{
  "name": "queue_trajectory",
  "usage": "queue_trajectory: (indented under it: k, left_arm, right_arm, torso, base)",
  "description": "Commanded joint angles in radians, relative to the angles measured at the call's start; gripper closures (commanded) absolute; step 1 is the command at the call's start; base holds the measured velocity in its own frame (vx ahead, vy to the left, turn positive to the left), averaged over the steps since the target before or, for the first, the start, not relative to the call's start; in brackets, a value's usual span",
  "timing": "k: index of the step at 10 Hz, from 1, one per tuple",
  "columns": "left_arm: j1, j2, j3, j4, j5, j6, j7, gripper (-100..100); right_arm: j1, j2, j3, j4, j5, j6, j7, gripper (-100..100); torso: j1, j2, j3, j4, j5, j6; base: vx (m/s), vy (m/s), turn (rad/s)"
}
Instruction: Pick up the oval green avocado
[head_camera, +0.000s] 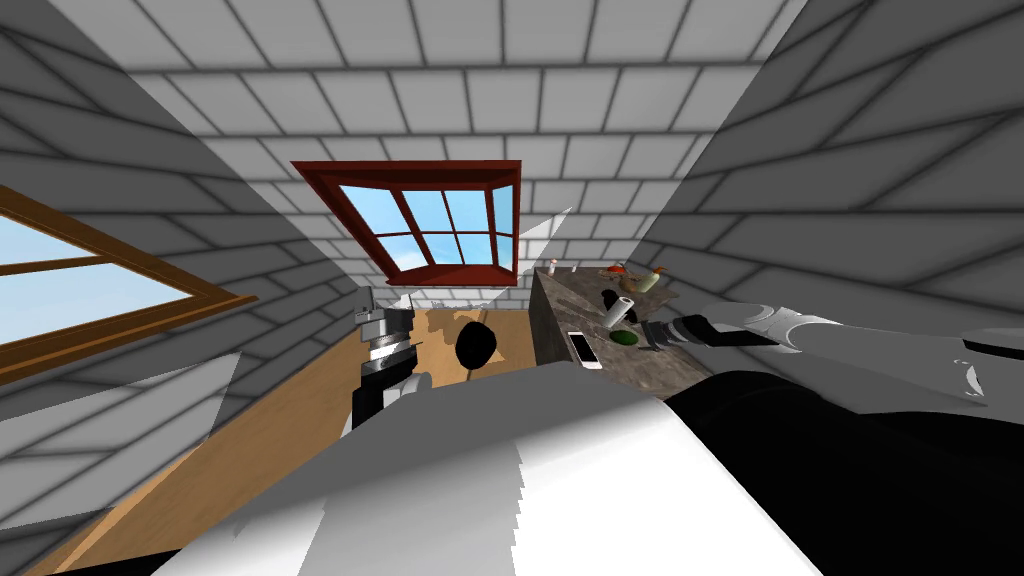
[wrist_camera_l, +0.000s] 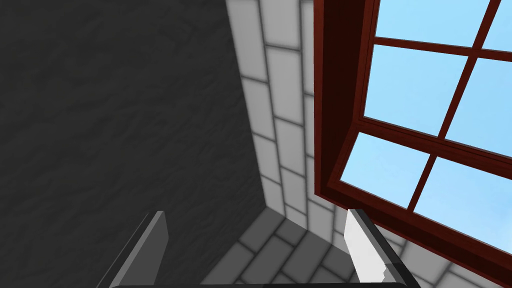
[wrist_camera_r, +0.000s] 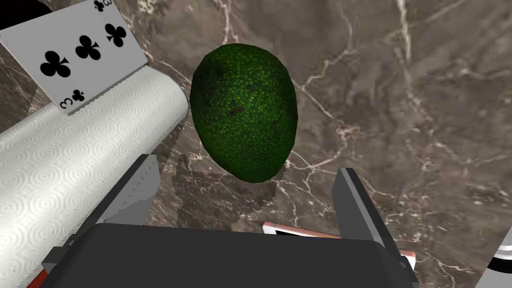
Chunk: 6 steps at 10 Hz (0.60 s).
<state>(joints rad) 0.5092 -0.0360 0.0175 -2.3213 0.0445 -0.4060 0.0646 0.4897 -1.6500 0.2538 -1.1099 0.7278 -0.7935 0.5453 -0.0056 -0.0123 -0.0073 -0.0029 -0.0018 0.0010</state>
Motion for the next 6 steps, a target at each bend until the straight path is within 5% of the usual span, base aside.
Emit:
queue_trajectory:
  k: [1,2,3,6]
  left_arm:
    - [0.000,0.000,0.000,0.000,0.000,0.000,0.000,0]
    - [0.000,0.000,0.000,0.000,0.000,0.000,0.000,0]
    - [0.000,0.000,0.000,0.000,0.000,0.000,0.000,0]
    - [0.000,0.000,0.000,0.000,0.000,0.000,0.000,0]
  right_arm:
    - [0.000,0.000,0.000,0.000,0.000,0.000,0.000,-100]
    - [0.003,-0.001,0.000,0.000,-0.001,0.001,0.003,0]
    - [0.020,0.014,0.014,0.039,-0.050,-0.006,0.052,-100]
    - [0.038,0.028,0.028,0.077,-0.099,-0.012,0.105,-100]
  torso:
    - [0.000,0.000,0.000,0.000,0.000,0.000]
    - [0.003,0.005,0.003,0.001,0.000,0.000]
    - [0.005,0.010,0.006,0.002,0.001,0.000]
    - [0.008,0.012,0.007,0.003,0.002,0.000]
  base:
    - [0.071,-0.042,0.012]
    - [0.015,-0.008,0.004]
    - [0.019,0.016,0.158]
    - [0.019,0.021,0.060]
